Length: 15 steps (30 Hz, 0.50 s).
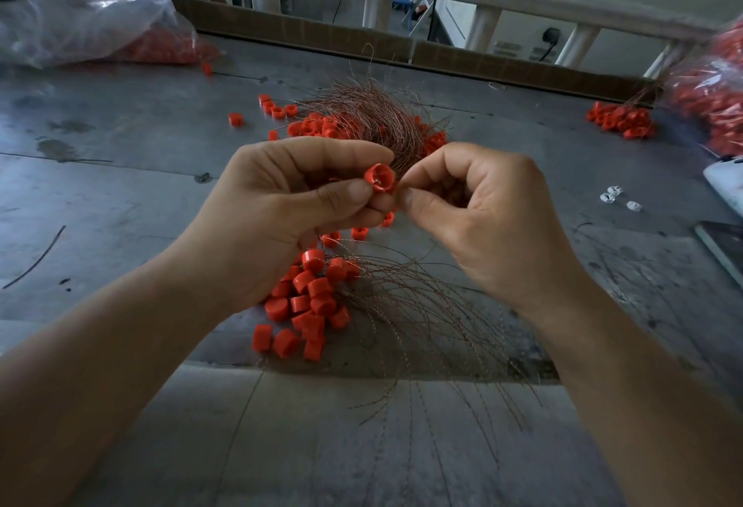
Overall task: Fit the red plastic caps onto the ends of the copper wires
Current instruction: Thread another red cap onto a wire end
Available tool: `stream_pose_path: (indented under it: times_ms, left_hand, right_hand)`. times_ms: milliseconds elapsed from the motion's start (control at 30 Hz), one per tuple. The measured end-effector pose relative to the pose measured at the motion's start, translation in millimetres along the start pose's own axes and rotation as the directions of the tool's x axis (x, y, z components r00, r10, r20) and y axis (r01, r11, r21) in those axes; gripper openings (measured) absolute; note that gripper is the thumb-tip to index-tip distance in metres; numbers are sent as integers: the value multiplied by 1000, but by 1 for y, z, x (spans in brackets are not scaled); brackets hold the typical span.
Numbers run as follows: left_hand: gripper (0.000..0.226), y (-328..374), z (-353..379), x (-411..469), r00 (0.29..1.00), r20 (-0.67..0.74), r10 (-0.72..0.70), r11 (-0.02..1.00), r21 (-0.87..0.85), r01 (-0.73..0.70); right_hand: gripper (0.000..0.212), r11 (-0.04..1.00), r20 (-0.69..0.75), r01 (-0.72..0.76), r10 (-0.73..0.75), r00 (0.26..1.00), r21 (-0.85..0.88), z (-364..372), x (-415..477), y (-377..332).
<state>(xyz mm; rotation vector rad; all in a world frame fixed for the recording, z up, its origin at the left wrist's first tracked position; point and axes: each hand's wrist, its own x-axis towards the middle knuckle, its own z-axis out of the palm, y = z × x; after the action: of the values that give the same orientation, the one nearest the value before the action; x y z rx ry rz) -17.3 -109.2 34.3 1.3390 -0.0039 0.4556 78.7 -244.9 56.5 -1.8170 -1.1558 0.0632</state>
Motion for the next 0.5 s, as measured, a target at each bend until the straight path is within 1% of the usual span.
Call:
stream_pose_path:
  times_ms: [333, 500]
  left_hand:
    - [22, 2, 3, -1, 1000, 20, -21, 994, -106, 23]
    - [20, 2, 5, 0, 999, 18, -34, 987, -159, 36]
  right_hand:
    - [13, 990, 27, -47, 44, 999, 130, 0, 0, 0]
    - [17, 955, 28, -121, 118, 993, 271, -1, 1, 1]
